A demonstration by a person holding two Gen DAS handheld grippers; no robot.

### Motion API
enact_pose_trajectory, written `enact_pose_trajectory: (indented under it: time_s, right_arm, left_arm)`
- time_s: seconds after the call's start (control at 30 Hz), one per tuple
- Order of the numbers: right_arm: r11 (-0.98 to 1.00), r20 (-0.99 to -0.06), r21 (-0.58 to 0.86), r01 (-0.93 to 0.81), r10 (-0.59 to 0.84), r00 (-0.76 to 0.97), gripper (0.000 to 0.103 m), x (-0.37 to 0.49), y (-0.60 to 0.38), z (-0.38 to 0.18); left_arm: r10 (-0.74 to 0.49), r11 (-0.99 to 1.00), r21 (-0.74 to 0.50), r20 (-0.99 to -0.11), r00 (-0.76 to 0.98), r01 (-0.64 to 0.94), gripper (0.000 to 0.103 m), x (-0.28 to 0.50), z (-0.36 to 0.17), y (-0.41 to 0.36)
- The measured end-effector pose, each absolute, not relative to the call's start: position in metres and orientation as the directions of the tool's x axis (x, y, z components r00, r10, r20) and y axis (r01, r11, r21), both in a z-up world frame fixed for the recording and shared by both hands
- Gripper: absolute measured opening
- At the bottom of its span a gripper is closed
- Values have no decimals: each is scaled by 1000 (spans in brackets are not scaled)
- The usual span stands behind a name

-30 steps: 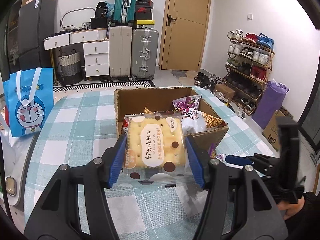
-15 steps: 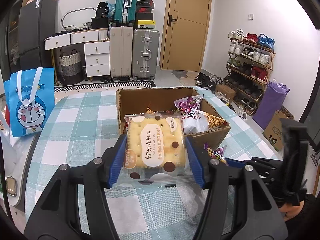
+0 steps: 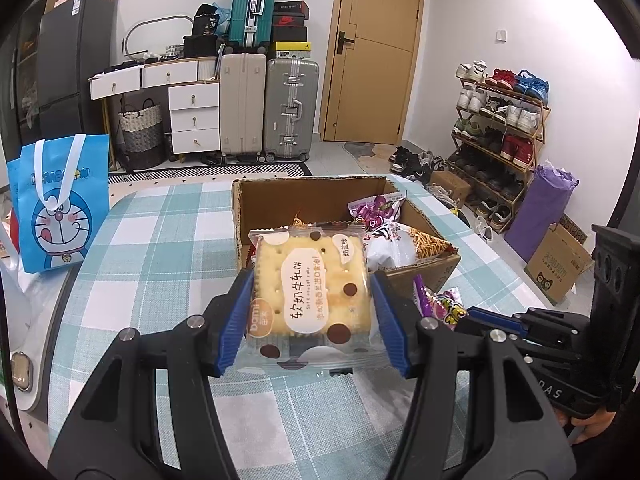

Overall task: Organize snacks
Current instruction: 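Lift both held packs and carry them over the box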

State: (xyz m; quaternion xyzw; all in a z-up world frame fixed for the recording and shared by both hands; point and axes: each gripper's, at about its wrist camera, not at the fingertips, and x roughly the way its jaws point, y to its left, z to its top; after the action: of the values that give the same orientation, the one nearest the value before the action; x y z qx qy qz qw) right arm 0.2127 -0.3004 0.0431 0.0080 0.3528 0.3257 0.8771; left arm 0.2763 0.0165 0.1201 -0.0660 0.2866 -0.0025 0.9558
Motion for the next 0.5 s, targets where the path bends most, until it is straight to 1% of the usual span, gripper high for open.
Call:
enact_pose_trajectory:
  time_s: [0.23,0.5]
  right_arm:
    - [775,-559,254,-579,606,566,10,201,-306,59]
    - [763,-427,265,-590,641,637,10,191,-312,94]
  left_arm:
    - [-41,991,-127,-545,838,-34,55,276,121,17]
    - [-29,991,-127,-524,851,-45,55,274,127,20]
